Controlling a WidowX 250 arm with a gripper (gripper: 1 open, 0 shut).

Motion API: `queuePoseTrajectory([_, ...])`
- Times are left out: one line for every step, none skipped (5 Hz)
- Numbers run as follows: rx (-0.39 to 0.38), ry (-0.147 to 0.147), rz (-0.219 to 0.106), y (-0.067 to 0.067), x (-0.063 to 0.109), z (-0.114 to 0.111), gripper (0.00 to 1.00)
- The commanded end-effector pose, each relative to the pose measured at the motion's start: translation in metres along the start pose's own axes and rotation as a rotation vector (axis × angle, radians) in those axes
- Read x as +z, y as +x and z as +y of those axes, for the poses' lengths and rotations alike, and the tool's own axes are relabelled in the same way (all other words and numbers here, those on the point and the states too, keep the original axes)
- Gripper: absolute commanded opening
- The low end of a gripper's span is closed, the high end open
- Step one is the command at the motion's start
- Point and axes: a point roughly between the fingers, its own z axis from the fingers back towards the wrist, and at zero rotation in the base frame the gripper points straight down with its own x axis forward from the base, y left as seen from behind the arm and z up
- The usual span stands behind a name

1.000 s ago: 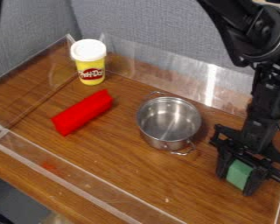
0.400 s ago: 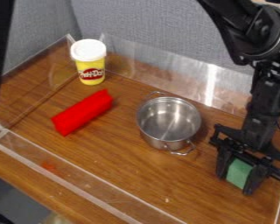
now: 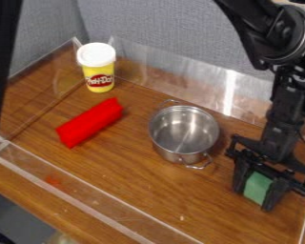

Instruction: Put green object to the left side of the table

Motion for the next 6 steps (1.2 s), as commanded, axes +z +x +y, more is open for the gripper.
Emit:
queuePoseTrajectory([0.018, -0.006, -0.01, 0.0027, 0.0069, 0.0062, 1.0])
queuePoseTrajectory([0.02, -0.01, -0.005, 0.0021, 0.0106, 0.0062, 0.0])
queuePoseTrajectory([0.018, -0.014, 0.002, 0.002, 0.0133, 0.0055, 0.0])
queuePoseTrajectory([0.015, -0.019, 0.011, 0.0021, 0.0148, 0.005, 0.0])
queuePoseTrajectory([0.015, -0.024, 0.019, 0.0023, 0.0144, 0.005, 0.0])
queuePoseTrajectory([0.014, -0.028, 0.028, 0.0026, 0.015, 0.005, 0.0])
